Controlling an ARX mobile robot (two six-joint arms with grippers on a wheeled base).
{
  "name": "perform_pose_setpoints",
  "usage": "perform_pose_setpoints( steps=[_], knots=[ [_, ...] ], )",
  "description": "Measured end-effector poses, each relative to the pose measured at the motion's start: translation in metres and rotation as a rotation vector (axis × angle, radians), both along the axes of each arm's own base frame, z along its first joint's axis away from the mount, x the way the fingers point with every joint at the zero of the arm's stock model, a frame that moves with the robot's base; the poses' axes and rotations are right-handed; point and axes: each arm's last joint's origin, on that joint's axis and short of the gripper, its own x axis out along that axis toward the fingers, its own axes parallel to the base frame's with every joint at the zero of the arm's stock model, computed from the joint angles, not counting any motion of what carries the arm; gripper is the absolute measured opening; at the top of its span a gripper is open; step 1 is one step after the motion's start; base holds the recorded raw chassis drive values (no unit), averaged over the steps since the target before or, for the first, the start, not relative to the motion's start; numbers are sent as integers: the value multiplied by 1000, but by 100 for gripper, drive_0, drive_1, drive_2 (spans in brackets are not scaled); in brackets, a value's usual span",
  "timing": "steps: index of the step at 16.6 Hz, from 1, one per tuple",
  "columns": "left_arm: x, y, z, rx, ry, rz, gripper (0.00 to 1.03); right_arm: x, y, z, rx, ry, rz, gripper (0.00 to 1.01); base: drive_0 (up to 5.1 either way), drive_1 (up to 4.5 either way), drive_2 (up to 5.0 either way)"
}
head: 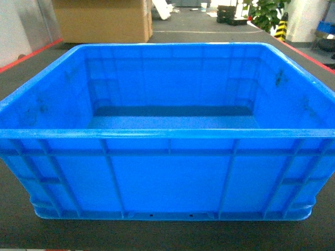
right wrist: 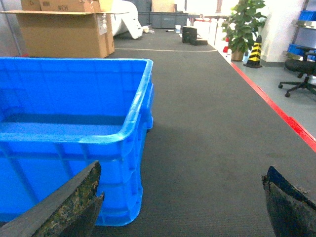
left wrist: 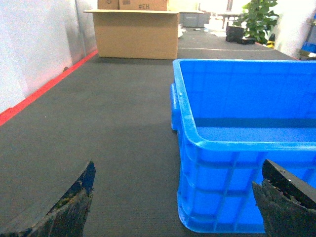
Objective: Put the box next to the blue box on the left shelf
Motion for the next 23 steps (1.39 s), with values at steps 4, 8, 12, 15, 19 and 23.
perform_pose_setpoints(
  steps=[4,8,12,15,19,23],
  knots=[
    [0,0,0,0,0,0,98,0,0,0,0,0,0,98,0,0,0],
    [0,0,0,0,0,0,98,0,0,0,0,0,0,98,0,0,0],
    [0,0,0,0,0,0,98,0,0,0,0,0,0,98,0,0,0],
    [0,0,0,0,0,0,98,0,0,0,0,0,0,98,0,0,0],
    [0,0,-3,38,55,-22,98,0,0,0,0,0,0,98,0,0,0],
    [12,-7,5,149,41,-43,98,16,0,4,-32,76,-303,98,0,0,0]
  ],
)
